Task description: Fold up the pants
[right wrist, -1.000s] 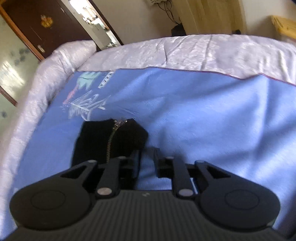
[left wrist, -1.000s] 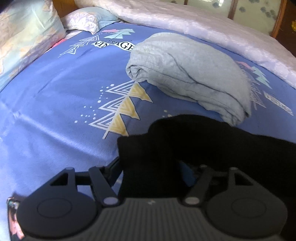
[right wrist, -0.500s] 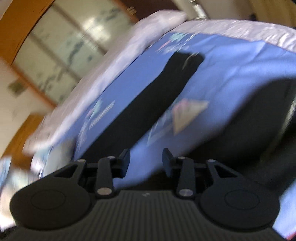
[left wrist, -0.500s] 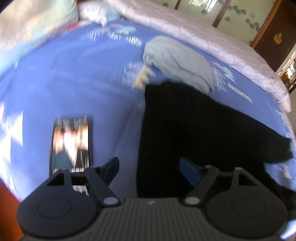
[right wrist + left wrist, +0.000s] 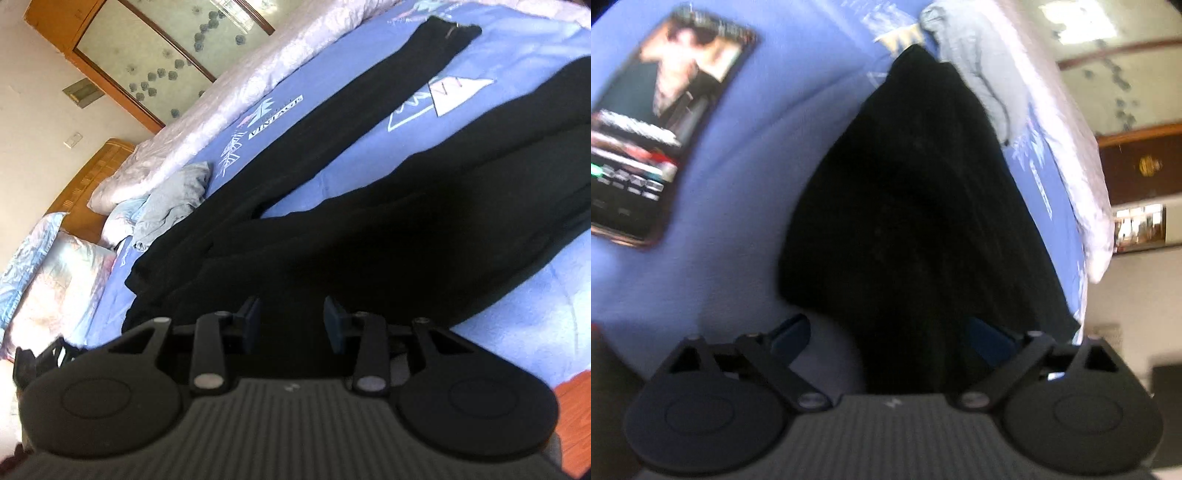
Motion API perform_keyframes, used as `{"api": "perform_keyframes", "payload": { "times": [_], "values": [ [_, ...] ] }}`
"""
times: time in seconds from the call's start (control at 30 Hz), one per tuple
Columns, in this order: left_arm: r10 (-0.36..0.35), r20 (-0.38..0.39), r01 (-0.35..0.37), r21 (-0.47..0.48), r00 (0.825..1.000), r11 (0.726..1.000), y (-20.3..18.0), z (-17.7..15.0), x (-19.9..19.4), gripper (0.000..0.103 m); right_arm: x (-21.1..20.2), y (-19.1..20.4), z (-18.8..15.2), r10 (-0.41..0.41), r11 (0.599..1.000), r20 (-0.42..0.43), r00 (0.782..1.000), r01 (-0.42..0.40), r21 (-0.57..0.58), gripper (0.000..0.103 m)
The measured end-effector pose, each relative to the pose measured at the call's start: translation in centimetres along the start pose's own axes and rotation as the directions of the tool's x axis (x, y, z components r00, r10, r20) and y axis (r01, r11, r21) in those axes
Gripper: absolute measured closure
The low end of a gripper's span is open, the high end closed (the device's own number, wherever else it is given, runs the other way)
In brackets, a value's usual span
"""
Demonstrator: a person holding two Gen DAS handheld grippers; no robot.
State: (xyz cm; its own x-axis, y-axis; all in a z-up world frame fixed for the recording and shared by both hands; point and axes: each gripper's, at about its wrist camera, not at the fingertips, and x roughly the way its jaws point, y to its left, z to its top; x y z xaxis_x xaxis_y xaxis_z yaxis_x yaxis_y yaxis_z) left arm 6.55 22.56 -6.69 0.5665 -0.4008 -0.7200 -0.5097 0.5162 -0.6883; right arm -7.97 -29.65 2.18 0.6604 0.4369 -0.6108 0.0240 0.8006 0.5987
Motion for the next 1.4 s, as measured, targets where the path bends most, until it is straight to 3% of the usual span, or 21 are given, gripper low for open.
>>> {"api": "perform_keyframes", "payload": {
  "times": [0.03,0.07,0.1,0.13,0.2,0.33,0.43,0.53,0.73,0.8,0.87,0.93,1.03,1.1,1.13,1.2,1.4],
  "values": [
    [0.014,0.014,-0.014,0.003,1.0,1.0,-0.4,0.3,0.5,0.012,-0.2,-0.4,0.3,-0.011,1.0,0.006,1.0,0.011,0.014,0.061],
    [0.049,0.027,-0.049,0.024,0.998,0.998,-1.0,0.4,0.5,0.044,-0.5,-1.0,0.5,-0.023,0.999,0.015,1.0,0.023,0.031,0.061],
    [0.084,0.015,-0.085,0.055,0.996,0.995,-1.4,0.4,0.6,0.095,-0.8,-1.7,0.4,-0.042,0.998,0.026,0.999,0.04,0.048,0.061],
    [0.125,-0.025,-0.123,0.076,0.992,0.99,-1.5,0.3,0.7,0.092,-1.2,-2.4,0.5,-0.071,0.995,0.04,0.997,0.068,0.068,0.061],
    [0.162,0.002,-0.162,0.066,0.987,0.985,-0.7,-0.9,-0.8,0.093,-2.7,-4.1,0.4,-0.121,0.988,0.074,0.99,0.113,0.107,0.061],
    [0.112,0.02,-0.112,0.003,0.993,0.994,2.1,-2.4,-6.0,0.093,-5.7,-7.9,0.4,-0.182,0.962,0.154,0.971,0.144,0.232,0.061],
    [0.131,0.02,-0.13,-0.019,0.991,0.991,3.0,-2.1,-6.2,0.092,-6.5,-10.8,0.4,-0.225,0.925,0.188,0.956,0.148,0.35,0.061],
    [0.149,0.015,-0.148,-0.033,0.989,0.988,3.0,-2.3,-5.1,0.091,-7.1,-12.5,0.3,-0.287,0.879,0.24,0.927,0.155,0.452,0.061],
    [0.183,0.029,-0.183,-0.003,0.983,0.983,1.6,-2.4,-4.0,0.077,-10.7,-15.0,-0.4,-0.39,0.809,0.354,0.85,0.132,0.573,0.061],
    [0.18,0.026,-0.18,-0.012,0.983,0.984,1.6,-2.3,-3.8,0.069,-11.1,-15.6,-0.4,-0.401,0.796,0.36,0.843,0.126,0.592,0.061],
    [0.178,0.025,-0.177,-0.017,0.984,0.984,1.7,-2.5,-3.9,0.064,-10.8,-15.6,-0.1,-0.413,0.795,0.359,0.837,0.138,0.591,0.061],
    [0.173,0.029,-0.173,-0.008,0.984,0.985,1.6,-3.0,-4.2,0.068,-10.4,-15.9,0.4,-0.414,0.8,0.363,0.835,0.144,0.582,0.061],
    [0.182,0.032,-0.183,0.02,0.983,0.983,1.0,-3.1,-4.1,0.091,-9.4,-17.1,1.2,-0.428,0.795,0.347,0.834,0.164,0.584,0.061],
    [0.18,0.033,-0.181,0.02,0.983,0.983,0.7,-2.8,-4.1,0.092,-9.0,-17.7,1.8,-0.438,0.791,0.35,0.828,0.17,0.588,0.062],
    [0.172,0.034,-0.173,0.012,0.984,0.985,0.7,-2.7,-4.5,0.092,-9.2,-18.2,2.4,-0.437,0.791,0.351,0.828,0.168,0.588,0.067],
    [0.146,0.039,-0.145,-0.016,0.989,0.989,0.6,-2.2,-5.2,0.093,-9.0,-18.5,3.5,-0.4,0.804,0.34,0.851,0.148,0.576,0.097],
    [0.052,0.095,-0.045,-0.074,0.994,0.996,-1.0,0.2,-6.8,0.093,-10.2,-15.8,7.8,-0.33,0.87,0.483,0.811,0.062,0.489,0.098]
  ]
}}
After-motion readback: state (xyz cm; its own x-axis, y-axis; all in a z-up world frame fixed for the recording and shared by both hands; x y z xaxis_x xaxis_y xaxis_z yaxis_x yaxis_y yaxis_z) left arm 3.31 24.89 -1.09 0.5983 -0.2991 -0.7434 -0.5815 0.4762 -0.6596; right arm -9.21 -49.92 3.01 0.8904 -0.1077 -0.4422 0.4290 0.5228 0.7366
